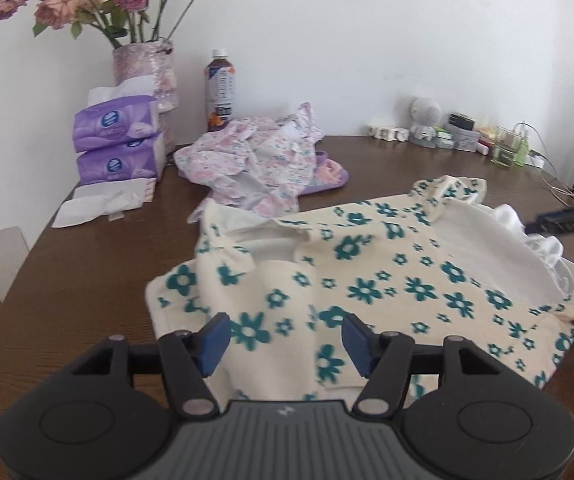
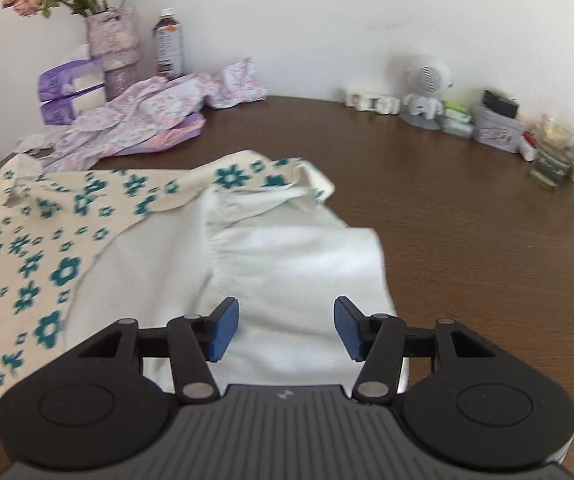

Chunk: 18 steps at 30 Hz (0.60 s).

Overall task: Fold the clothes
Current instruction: 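Open both grippers and release the folded edge onto the garment, then close the right gripper on the white lining of the garment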

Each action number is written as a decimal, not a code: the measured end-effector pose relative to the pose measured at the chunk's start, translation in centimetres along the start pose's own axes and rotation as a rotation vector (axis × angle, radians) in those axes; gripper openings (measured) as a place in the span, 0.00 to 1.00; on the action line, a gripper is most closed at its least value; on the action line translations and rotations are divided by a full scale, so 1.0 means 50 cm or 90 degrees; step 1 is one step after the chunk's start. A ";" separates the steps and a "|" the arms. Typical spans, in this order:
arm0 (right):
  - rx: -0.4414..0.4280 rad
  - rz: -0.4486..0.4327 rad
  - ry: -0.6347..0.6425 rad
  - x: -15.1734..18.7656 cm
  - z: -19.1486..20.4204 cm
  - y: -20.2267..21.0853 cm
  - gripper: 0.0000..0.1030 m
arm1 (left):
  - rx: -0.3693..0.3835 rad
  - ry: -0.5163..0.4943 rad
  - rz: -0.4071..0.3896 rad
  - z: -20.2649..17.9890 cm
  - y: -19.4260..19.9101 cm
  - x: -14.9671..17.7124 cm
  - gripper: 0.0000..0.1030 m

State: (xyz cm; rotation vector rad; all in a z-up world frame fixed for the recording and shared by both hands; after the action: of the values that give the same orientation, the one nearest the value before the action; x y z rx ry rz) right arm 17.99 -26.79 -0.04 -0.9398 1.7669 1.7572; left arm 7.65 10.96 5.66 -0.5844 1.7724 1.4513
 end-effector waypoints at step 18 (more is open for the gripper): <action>-0.030 0.058 0.031 -0.143 -0.021 -0.212 0.45 | 0.020 0.051 0.019 -0.079 -0.167 -0.116 0.80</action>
State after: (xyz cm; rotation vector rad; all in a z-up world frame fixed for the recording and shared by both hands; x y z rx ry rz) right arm 30.69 -26.24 -1.68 -0.9419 1.8326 1.8549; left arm 16.38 4.44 5.36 -0.6101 1.8694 1.4362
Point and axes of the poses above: each gripper's, at about its wrist camera, not at the fingertips, and y roughly against the way its jaws point, z to its left, x to its underside, the point moved 1 cm from there along -y, roughly the way its jaws point, and after that the axes turned 5 degrees about x, right-handed, at the moved point
